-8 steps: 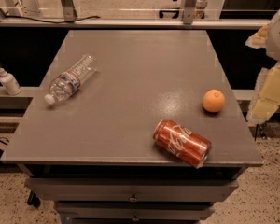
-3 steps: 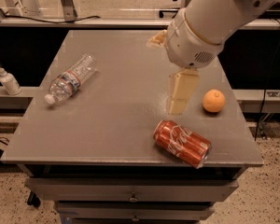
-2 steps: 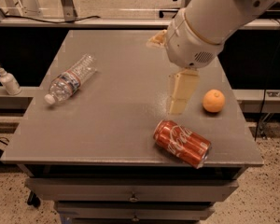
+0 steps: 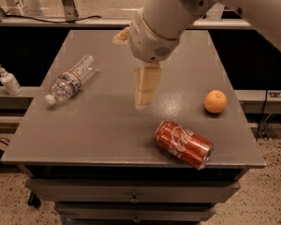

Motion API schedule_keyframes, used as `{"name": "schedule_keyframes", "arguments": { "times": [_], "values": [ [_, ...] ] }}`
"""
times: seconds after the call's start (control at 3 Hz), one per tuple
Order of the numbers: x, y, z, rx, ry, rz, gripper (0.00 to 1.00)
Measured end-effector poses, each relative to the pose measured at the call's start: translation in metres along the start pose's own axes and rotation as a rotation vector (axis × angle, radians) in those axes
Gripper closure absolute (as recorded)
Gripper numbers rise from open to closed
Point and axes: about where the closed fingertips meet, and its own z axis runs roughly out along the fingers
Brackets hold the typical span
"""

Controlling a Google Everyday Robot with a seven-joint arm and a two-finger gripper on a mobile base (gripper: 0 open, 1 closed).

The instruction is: Pick water bottle

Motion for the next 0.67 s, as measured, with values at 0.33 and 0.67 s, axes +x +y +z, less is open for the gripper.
{"name": "schedule_keyframes", "arguments": {
  "times": [0.33, 0.67],
  "values": [
    [-0.015, -0.031, 0.035, -0.019, -0.042, -0.063, 0.00],
    [-0.026, -0.057, 0.066, -0.038, -0.073, -0.125, 0.00]
  ]
}}
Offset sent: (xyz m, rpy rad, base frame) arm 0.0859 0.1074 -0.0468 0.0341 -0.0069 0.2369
